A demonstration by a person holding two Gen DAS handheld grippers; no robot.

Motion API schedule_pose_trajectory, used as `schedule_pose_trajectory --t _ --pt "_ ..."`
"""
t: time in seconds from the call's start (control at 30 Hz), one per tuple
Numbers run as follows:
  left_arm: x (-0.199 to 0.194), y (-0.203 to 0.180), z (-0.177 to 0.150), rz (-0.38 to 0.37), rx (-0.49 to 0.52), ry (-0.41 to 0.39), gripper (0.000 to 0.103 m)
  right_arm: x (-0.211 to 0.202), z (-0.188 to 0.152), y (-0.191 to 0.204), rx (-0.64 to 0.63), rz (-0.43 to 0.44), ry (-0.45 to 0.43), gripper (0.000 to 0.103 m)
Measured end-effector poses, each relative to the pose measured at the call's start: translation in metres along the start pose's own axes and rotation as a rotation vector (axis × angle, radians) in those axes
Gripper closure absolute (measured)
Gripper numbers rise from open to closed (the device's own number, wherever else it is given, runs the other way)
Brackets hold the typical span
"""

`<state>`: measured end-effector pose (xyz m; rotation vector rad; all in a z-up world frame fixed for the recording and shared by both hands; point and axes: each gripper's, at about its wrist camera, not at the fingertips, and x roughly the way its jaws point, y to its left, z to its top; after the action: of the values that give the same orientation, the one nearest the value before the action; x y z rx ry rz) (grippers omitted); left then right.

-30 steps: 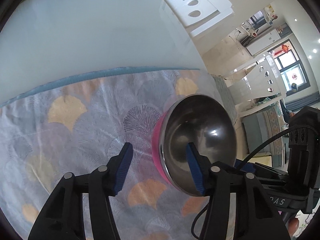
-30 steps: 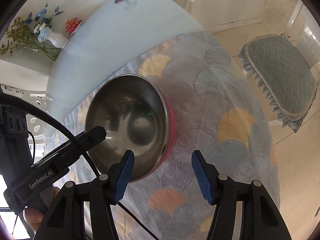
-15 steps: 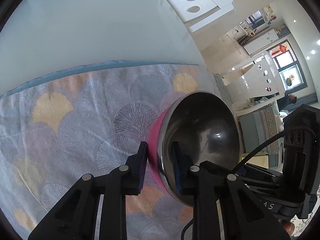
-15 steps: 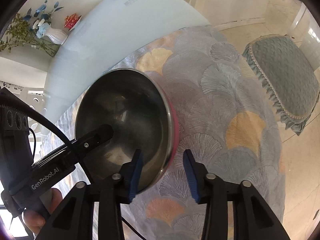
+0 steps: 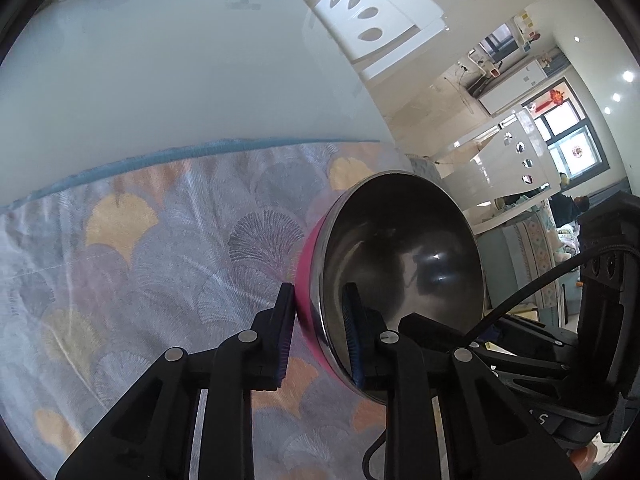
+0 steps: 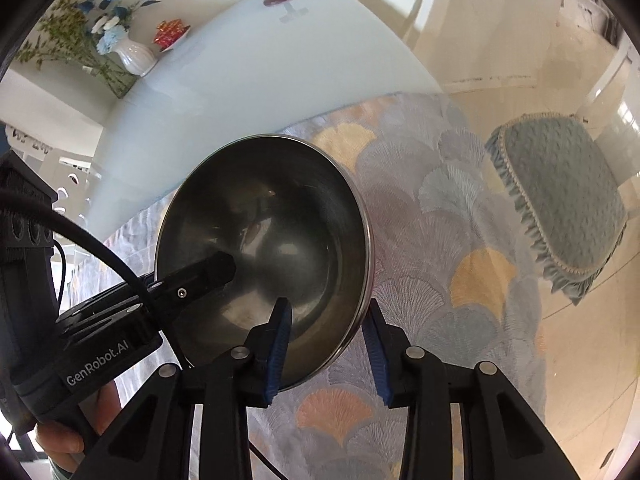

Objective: Organize plates and bowls

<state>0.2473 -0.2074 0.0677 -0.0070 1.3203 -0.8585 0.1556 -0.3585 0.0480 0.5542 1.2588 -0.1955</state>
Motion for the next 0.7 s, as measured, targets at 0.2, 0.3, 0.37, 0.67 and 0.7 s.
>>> schedule_pose_trajectory --t 0.2,0.3,0.37,0.67,0.7 --pt "-0.034 -0.016 -0.006 0.011 0.038 -0.059 0.082 -0.029 -0.005 0.012 -0.036 0.000 -0.036 0.068" --pt "-0.056 -0.027 -0.013 0.020 0.060 -0.101 0.082 -0.051 -0.011 0.017 -0.050 0.004 -0.058 0.068" --pt "-0.072 -0.036 -0.021 0.023 0.075 -0.127 0.082 -0.063 -0.016 0.021 -0.059 0.001 -0.074 0.068" --pt "-0.133 -0.063 -0.069 0.018 0.089 -0.212 0.082 -0.126 -0.063 0.045 -0.098 -0.002 -0.144 0.068" --pt "-0.136 -0.066 -0.074 0.016 0.085 -0.215 0.082 -0.133 -0.070 0.047 -0.102 -0.004 -0.150 0.068"
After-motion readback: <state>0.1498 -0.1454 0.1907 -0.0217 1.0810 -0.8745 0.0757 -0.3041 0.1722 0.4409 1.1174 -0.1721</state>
